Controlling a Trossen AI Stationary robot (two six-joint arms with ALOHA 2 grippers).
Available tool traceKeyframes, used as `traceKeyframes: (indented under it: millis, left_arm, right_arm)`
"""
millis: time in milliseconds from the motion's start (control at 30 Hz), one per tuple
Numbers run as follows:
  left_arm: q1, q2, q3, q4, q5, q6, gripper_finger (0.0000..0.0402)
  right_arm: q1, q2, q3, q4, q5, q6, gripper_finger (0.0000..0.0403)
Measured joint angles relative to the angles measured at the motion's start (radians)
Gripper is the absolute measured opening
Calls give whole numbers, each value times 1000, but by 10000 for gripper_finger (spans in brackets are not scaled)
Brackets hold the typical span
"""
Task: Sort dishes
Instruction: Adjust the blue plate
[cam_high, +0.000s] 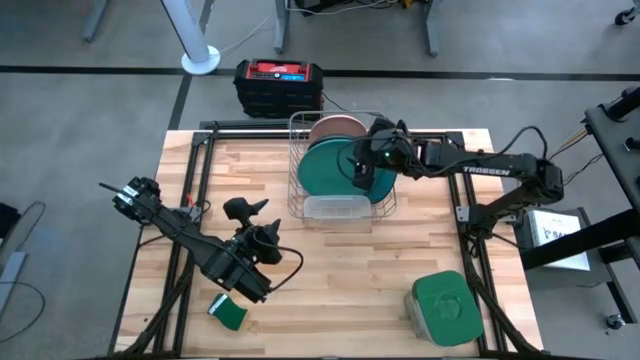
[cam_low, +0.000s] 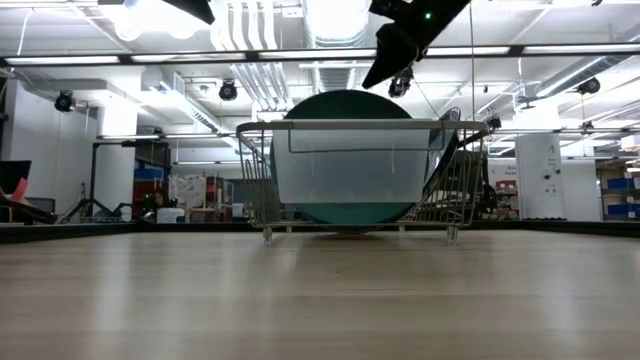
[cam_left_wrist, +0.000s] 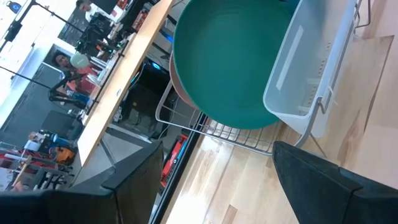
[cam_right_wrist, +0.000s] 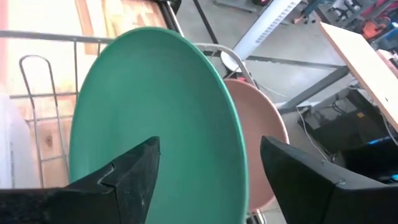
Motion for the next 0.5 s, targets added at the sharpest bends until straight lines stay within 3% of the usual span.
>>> traceKeyframes:
  millis: [267,400,500]
  left_arm:
    - [0,0,0,1,-23,0,290]
    - [0,8,0,88,-204,90,290]
    - [0,8,0,125,-254,141,290]
  right_arm:
    - [7,-97,14,-55,3,15,279]
    - [40,-168,2,-51,-16,30,269]
    - [93,-190,-23,-29,-72,36,260]
